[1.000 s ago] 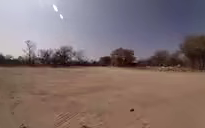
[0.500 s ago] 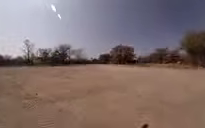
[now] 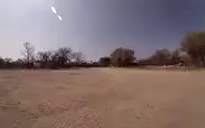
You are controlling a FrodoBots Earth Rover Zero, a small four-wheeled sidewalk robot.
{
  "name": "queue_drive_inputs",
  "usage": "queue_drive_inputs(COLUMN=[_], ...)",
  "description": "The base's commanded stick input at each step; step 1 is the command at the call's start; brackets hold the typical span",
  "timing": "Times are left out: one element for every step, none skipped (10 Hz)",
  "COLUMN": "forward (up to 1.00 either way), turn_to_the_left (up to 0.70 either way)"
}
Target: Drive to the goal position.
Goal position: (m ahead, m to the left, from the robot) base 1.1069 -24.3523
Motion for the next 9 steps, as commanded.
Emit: queue_drive_inputs(forward=[1.0,1.0,1.0,1.0,1.0,1.0,1.0,1.0,1.0], turn_to_the_left=[0.0,0.0,0.0,0.0,0.0,0.0,0.0,0.0,0.0])
